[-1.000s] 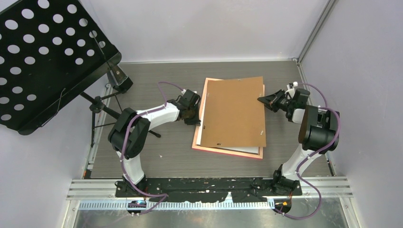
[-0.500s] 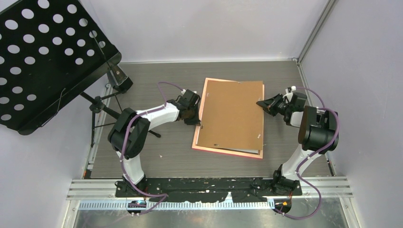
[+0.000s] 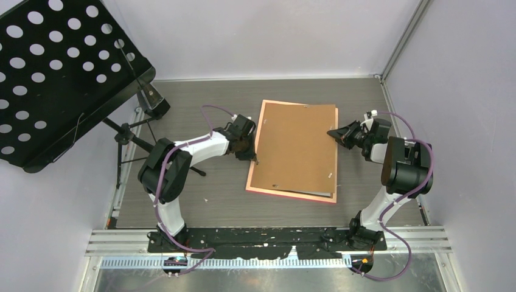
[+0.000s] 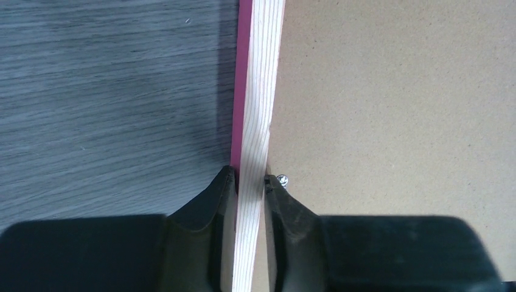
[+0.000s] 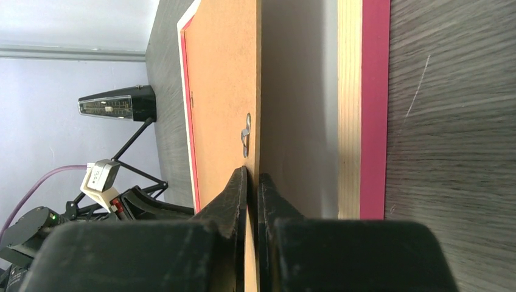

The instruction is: Put the photo into the frame

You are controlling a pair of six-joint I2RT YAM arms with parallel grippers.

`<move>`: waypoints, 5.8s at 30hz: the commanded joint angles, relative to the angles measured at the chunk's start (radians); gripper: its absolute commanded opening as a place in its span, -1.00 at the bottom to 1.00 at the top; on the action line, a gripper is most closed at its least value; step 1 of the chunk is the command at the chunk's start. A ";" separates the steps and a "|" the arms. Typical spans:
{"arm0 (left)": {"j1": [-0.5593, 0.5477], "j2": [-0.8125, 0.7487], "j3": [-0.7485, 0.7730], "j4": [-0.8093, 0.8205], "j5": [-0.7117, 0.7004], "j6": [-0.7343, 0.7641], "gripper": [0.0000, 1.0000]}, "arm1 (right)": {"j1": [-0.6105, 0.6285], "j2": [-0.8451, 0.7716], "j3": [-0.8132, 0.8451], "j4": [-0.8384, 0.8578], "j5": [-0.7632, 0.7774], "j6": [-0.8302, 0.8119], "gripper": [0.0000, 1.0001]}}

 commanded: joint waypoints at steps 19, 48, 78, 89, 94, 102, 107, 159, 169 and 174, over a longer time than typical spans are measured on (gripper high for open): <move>-0.003 -0.040 0.004 0.030 0.056 -0.022 -0.15 | 0.039 -0.065 0.017 -0.237 0.122 -0.213 -0.27; -0.002 -0.044 0.006 0.031 0.047 -0.015 -0.15 | 0.171 -0.188 0.286 -0.719 0.358 -0.528 0.51; -0.003 -0.055 0.020 0.006 0.045 -0.016 0.73 | 0.230 -0.195 0.338 -0.843 0.574 -0.711 0.53; 0.000 -0.061 0.039 -0.024 0.089 -0.008 0.91 | 0.230 -0.083 0.335 -0.794 0.574 -0.727 0.49; 0.004 -0.047 0.041 -0.027 0.118 0.003 0.80 | 0.230 -0.054 0.337 -0.798 0.585 -0.735 0.37; 0.033 -0.056 0.036 -0.043 0.140 0.037 0.74 | 0.230 -0.030 0.332 -0.797 0.596 -0.750 -0.02; 0.065 -0.080 0.026 -0.052 0.149 0.067 0.73 | 0.230 -0.016 0.331 -0.802 0.595 -0.752 -0.29; 0.268 -0.074 0.028 -0.236 0.248 0.397 0.41 | 0.392 -0.173 0.328 -0.840 0.540 -0.748 0.32; 0.252 0.008 0.059 -0.231 0.329 0.363 0.22 | 0.392 -0.170 0.348 -0.805 0.541 -0.718 0.28; 0.244 0.029 0.066 -0.229 0.338 0.348 0.11 | 0.394 -0.171 0.339 -0.780 0.539 -0.718 0.23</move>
